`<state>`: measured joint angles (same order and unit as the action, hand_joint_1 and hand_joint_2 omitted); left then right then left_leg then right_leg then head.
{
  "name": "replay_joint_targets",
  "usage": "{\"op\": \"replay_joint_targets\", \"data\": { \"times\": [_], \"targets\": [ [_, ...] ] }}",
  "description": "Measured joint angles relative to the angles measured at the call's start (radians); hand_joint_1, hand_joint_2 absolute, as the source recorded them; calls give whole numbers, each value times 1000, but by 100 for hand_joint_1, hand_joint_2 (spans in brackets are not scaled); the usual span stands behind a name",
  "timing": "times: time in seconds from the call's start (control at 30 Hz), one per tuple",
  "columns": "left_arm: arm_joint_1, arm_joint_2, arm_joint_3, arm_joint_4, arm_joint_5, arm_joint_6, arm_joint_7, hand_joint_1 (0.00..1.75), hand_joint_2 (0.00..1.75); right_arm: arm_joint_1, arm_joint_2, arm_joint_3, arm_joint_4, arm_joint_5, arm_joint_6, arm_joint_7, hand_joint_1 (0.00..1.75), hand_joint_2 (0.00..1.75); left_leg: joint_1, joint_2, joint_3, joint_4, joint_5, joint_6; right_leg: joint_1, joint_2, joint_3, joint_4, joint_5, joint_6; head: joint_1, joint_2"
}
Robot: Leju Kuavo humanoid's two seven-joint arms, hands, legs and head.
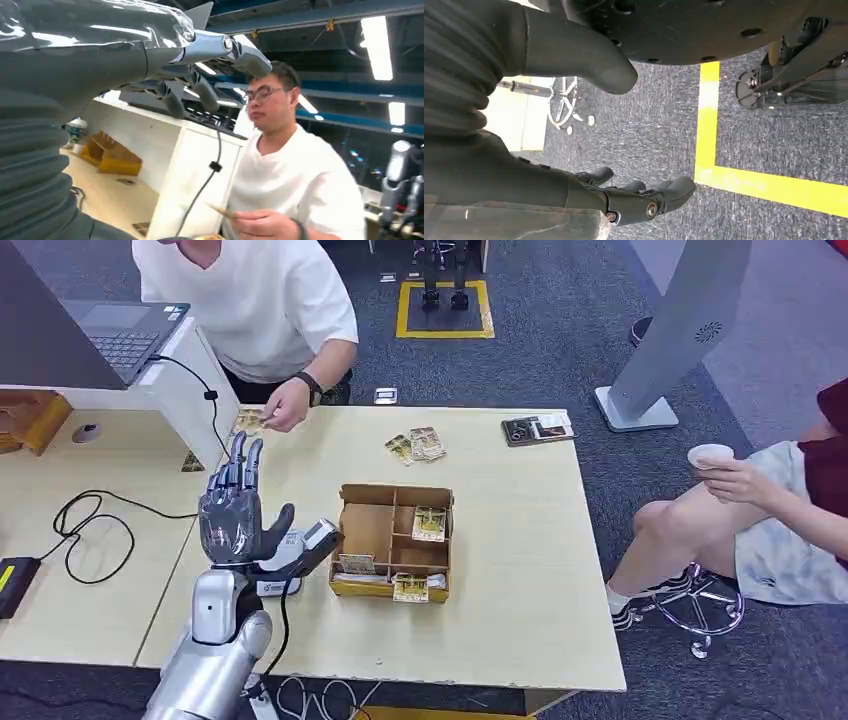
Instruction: Pass the card to the sensor for recognition and then transmit it.
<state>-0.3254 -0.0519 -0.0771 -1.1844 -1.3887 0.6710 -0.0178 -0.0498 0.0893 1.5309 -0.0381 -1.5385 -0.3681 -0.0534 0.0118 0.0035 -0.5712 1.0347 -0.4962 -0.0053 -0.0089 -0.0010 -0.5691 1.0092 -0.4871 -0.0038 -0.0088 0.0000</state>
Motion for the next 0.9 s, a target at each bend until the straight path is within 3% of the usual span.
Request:
{"op": "replay_joint_targets", "data": {
  "times": [0.5,0.67,0.9],
  "targets": [
    [153,-134,95,-244,115,0,-388,0,175,5,4,0,7,-14,5,-4,0,175,0,0,0,0,0,0,0,0,0,0,0,0,0,0],
    [193,-146,99,-275,102,0,-390,0,175,5,7,0,14,-15,8,-4,0,175,0,0,0,0,0,0,0,0,0,0,0,0,0,0],
    [237,-127,85,-277,79,0,-361,0,175,5,8,0,19,-14,21,-2,0,175,0,0,0,0,0,0,0,0,0,0,0,0,0,0]
  ]
}}
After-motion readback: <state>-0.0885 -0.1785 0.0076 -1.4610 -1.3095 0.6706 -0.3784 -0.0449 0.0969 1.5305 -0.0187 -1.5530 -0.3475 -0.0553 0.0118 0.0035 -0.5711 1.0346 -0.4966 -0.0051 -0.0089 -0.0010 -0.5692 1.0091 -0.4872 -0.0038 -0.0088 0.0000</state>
